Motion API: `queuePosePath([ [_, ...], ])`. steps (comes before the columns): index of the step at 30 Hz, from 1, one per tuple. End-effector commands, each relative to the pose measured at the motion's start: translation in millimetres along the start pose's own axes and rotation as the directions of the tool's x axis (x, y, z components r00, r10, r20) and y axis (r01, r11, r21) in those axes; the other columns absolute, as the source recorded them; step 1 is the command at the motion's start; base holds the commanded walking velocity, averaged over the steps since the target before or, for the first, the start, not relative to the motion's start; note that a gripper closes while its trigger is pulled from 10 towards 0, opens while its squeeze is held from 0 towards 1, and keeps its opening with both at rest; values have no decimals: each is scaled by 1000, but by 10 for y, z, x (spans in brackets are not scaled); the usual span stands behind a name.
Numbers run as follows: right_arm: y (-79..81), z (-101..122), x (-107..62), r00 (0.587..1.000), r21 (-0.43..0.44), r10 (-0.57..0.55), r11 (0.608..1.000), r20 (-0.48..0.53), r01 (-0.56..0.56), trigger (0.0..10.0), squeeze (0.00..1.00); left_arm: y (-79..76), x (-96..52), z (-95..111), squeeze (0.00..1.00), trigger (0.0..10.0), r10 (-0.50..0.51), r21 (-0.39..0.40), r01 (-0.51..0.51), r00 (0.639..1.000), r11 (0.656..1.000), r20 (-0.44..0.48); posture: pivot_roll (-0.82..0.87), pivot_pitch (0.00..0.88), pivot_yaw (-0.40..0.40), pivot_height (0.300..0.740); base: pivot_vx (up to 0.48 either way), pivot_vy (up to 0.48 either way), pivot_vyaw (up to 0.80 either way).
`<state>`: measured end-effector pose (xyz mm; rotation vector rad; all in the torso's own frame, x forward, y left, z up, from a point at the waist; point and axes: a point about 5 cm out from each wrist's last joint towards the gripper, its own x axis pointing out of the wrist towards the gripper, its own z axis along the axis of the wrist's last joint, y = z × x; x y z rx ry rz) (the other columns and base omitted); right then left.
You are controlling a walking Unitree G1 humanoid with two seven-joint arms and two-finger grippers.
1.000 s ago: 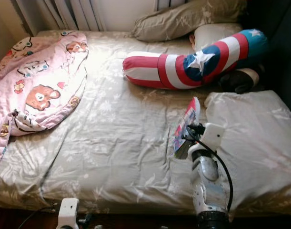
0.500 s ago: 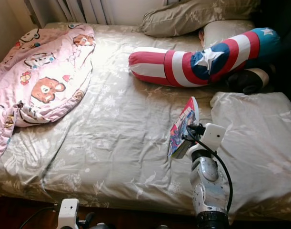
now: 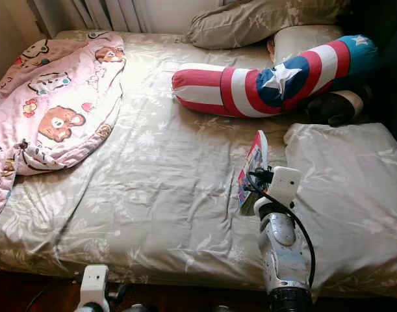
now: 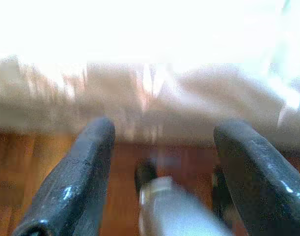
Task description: Clean up the room
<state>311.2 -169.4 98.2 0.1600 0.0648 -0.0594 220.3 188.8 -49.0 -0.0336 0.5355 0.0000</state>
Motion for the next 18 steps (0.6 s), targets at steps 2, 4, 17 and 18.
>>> queuePosePath([
  [2,24,53,-6,999,13,16,1000,42,-16,10000,0,16,72,310,0,10000,16,-25,-12,986,1000,166,55,197,-23,675,0,0,0],
  [4,22,49,-11,999,16,17,1000,42,-17,10000,0,-2,118,556,0,10000,6,-29,2,961,1000,275,55,197,-23,675,0,0,0],
  [17,47,4,-1,999,45,37,998,16,-37,10000,0,11,32,880,0,10000,-26,5,27,885,1000,464,50,181,-20,640,0,0,0],
  [18,47,4,-1,999,45,37,998,16,-37,10000,0,11,32,880,0,10000,-26,5,27,885,1000,464,50,181,-20,640,0,0,0],
])
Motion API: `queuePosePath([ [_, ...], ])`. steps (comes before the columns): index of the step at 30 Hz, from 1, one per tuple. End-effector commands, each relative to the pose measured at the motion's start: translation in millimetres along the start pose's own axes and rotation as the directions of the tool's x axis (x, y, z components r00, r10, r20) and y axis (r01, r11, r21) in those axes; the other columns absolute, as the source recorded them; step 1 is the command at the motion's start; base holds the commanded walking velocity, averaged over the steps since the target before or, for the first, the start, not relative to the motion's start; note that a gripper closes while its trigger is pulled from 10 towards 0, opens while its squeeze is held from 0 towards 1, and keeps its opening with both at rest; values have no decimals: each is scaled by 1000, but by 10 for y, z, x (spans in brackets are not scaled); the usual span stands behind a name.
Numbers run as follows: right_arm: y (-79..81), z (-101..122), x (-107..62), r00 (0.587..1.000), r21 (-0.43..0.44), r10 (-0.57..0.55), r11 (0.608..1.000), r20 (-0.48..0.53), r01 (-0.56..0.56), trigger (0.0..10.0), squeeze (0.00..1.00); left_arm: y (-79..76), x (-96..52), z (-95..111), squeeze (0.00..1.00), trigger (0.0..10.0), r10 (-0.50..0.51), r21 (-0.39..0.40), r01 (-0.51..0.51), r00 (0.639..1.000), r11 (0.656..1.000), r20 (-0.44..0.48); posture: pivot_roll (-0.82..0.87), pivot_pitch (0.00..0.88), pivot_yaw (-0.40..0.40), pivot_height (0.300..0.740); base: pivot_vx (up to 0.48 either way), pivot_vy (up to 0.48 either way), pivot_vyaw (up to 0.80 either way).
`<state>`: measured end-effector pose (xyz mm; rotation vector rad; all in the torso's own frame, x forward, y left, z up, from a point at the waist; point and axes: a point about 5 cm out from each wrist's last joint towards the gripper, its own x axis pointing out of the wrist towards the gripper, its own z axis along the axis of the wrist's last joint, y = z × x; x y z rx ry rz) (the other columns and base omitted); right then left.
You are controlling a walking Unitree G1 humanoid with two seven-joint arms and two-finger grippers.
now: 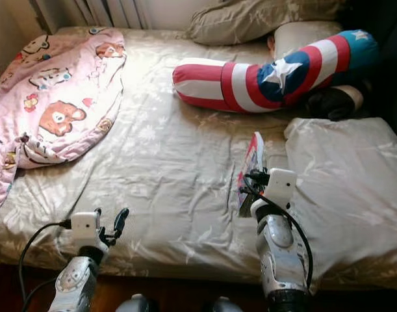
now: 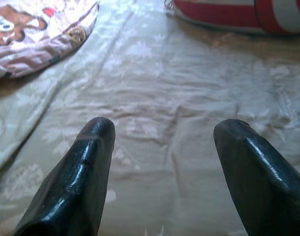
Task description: Clean up the room
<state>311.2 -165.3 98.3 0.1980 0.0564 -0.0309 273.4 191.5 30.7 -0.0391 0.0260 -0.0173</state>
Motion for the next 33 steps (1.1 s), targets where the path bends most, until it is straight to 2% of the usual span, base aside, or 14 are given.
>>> queuePosePath([
  [1,17,24,-2,999,25,9,1000,34,-10,10000,0,5,-46,-39,0,10000,-8,-3,8,1000,1000,-19,50,177,-19,631,0,0,0],
  [12,-7,-8,-11,1000,41,7,999,22,-8,10000,0,-26,5,52,0,10000,-18,-8,18,1000,1000,7,45,160,-15,623,0,0,0],
  [22,57,3,4,998,61,56,996,31,-58,10000,0,-41,52,111,0,10000,-26,-8,26,1000,1000,15,47,168,-15,623,0,0,0],
  [25,67,10,3,997,92,61,994,39,-64,10000,0,-44,57,117,0,10000,-30,-5,30,999,1000,14,47,173,-14,623,0,0,0],
  [33,109,31,-4,993,88,103,990,53,-107,10000,0,-66,61,146,0,10000,-43,-2,43,999,999,21,50,180,-12,623,0,0,0],
])
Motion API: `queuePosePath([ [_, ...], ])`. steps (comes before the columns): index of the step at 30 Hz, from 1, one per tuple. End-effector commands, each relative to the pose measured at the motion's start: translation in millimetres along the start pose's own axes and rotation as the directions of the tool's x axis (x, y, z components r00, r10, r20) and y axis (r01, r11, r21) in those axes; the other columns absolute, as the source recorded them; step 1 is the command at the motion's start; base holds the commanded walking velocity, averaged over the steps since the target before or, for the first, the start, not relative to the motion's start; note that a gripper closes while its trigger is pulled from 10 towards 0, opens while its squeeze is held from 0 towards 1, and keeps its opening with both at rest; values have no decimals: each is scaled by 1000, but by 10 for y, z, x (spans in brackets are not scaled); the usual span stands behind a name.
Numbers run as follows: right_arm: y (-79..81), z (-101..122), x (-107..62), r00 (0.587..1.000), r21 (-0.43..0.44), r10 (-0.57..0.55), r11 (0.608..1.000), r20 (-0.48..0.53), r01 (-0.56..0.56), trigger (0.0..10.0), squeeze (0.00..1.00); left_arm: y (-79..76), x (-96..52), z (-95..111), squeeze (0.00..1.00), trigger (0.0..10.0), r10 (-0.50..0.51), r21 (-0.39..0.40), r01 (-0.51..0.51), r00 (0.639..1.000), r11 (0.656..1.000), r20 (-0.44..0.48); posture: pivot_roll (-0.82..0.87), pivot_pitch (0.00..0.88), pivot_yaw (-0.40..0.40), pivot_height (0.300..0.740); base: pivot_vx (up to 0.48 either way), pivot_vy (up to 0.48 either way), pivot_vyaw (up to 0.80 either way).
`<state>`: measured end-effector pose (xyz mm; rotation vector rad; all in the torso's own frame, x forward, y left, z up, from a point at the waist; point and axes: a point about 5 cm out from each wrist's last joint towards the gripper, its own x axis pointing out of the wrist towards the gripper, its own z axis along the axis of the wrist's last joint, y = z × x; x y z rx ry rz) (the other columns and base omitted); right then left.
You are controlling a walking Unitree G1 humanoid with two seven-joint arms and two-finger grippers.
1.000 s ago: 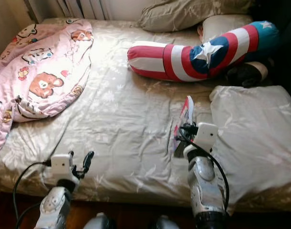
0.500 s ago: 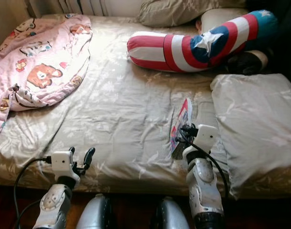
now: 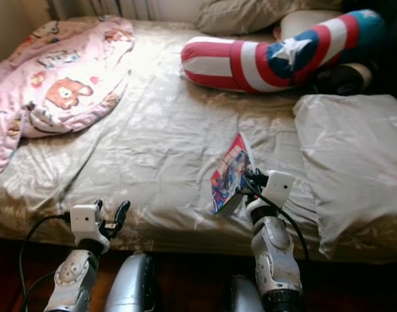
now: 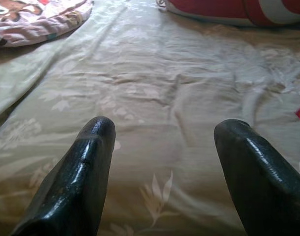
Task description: Clean up the room
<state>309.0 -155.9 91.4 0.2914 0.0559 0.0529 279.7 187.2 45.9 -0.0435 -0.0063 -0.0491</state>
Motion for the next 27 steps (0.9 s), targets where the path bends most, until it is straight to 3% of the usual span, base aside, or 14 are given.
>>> queuePosePath([
  [1,43,116,19,998,-3,24,1000,57,-24,10000,0,-20,3,-5,0,10000,-11,1,11,1000,1000,-11,50,180,-12,623,0,0,0],
  [27,105,223,58,991,-10,80,997,111,-80,10000,0,-28,36,35,0,10000,-27,14,27,1000,1000,-7,53,191,-7,623,280,0,0],
])
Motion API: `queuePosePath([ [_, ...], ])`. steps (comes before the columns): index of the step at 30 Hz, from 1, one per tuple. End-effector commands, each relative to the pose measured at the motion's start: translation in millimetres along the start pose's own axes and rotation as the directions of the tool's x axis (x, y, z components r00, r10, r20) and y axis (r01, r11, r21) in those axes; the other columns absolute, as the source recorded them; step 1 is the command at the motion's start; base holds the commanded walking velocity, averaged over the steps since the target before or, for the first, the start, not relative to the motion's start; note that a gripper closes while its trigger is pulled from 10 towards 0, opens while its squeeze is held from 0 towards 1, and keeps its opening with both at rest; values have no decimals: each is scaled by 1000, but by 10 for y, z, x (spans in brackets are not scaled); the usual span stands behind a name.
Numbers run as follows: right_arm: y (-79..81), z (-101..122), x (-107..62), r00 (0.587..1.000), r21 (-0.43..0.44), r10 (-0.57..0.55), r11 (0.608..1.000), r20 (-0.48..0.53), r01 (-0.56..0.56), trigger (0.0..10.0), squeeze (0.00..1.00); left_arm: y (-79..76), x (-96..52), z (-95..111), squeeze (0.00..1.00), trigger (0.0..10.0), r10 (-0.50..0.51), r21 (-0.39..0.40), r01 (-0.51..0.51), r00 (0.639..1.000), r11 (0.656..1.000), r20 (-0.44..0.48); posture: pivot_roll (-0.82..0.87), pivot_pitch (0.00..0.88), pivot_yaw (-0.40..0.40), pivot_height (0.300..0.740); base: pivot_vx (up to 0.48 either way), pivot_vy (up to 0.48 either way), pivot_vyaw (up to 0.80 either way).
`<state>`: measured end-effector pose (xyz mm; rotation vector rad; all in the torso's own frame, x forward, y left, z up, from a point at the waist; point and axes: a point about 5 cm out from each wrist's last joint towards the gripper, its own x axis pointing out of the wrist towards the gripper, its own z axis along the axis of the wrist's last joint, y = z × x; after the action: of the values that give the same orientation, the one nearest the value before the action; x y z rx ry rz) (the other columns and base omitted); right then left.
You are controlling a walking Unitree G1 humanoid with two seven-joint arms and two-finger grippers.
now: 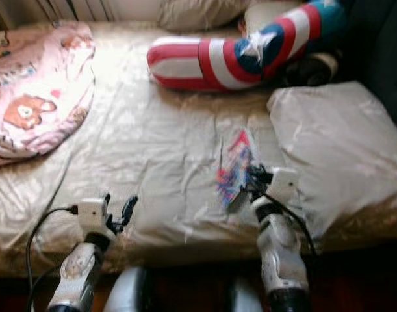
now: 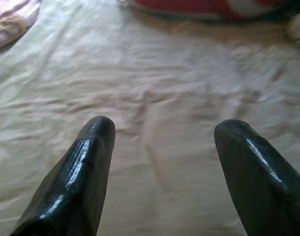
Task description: Clean up the room
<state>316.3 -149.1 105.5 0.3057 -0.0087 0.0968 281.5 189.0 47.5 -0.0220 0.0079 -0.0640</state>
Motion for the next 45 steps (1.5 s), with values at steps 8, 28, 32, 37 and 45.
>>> queuePosePath([
  [8,119,100,-7,992,-52,119,992,47,-117,10000,0,-43,22,26,0,10000,-13,-5,13,1000,1000,11,53,192,-4,623,300,0,0],
  [28,220,60,129,961,295,269,914,70,-278,10000,0,-18,-9,35,0,10000,-24,13,24,1000,1000,5,75,220,19,623,0,0,20],
  [32,2,-139,206,989,501,144,853,41,-145,10000,0,8,-28,34,0,10000,-22,22,22,1000,1000,1,103,229,28,623,0,0,0],
  [37,-237,-421,165,994,581,52,814,-101,16,10000,0,53,-69,76,0,10000,-29,42,29,1000,999,7,147,244,58,623,0,0,0],
  [45,-686,-621,-58,942,464,-192,832,-275,305,10000,0,84,-109,79,0,10000,-51,65,52,999,997,-10,164,259,77,623,0,0,0],
])
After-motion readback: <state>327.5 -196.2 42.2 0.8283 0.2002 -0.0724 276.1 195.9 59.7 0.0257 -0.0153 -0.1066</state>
